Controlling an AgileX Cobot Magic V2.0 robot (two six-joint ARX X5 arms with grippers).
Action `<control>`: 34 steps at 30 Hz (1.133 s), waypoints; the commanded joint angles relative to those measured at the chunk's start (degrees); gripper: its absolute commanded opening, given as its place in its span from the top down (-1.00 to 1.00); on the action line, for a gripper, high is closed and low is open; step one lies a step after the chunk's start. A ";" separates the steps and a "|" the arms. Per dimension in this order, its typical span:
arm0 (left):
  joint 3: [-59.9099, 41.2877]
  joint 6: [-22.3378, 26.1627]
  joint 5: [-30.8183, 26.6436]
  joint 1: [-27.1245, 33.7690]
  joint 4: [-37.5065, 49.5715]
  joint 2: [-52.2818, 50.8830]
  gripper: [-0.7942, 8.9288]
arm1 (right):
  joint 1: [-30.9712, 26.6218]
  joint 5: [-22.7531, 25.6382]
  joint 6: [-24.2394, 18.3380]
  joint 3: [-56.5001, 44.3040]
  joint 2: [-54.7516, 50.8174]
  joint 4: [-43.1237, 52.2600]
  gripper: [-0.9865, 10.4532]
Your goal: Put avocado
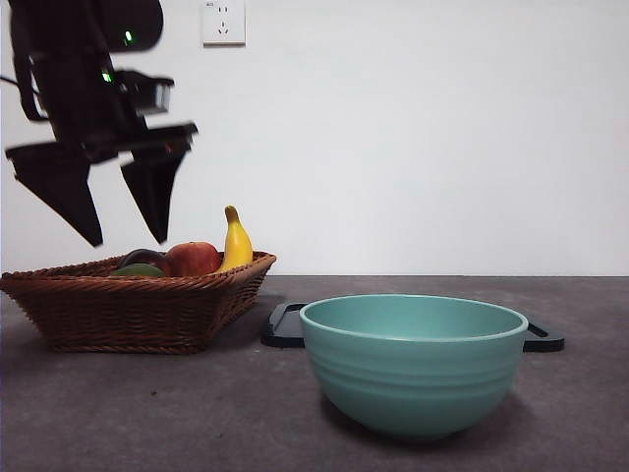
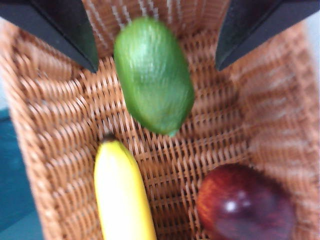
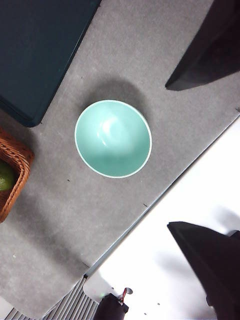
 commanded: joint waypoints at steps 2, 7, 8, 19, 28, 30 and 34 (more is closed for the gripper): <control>1.22 -0.17 -0.28 -0.31 1.29 3.72 0.07 | 0.28 -0.07 0.17 1.07 0.37 0.57 0.09; 1.22 -0.20 -0.28 -0.31 2.73 6.54 0.07 | 0.28 -0.07 0.17 1.07 0.37 0.57 0.09; 1.22 -0.20 -0.28 -0.31 2.93 7.06 0.07 | 0.28 -0.07 0.17 1.07 0.37 0.57 0.09; 1.22 -1.20 -0.33 -0.31 3.89 10.82 0.22 | 0.28 -0.07 0.17 1.07 0.37 0.57 0.09; 1.29 -1.51 -0.31 -0.31 2.82 9.05 0.42 | 0.28 -0.04 0.15 1.07 0.37 0.57 0.09; 1.29 -1.49 -0.31 -0.31 2.58 7.28 0.42 | 0.28 -0.04 0.15 1.07 0.37 0.57 0.09; 1.29 -1.46 0.02 -0.66 2.40 2.12 0.42 | 0.28 -0.04 0.15 1.07 0.37 0.57 0.09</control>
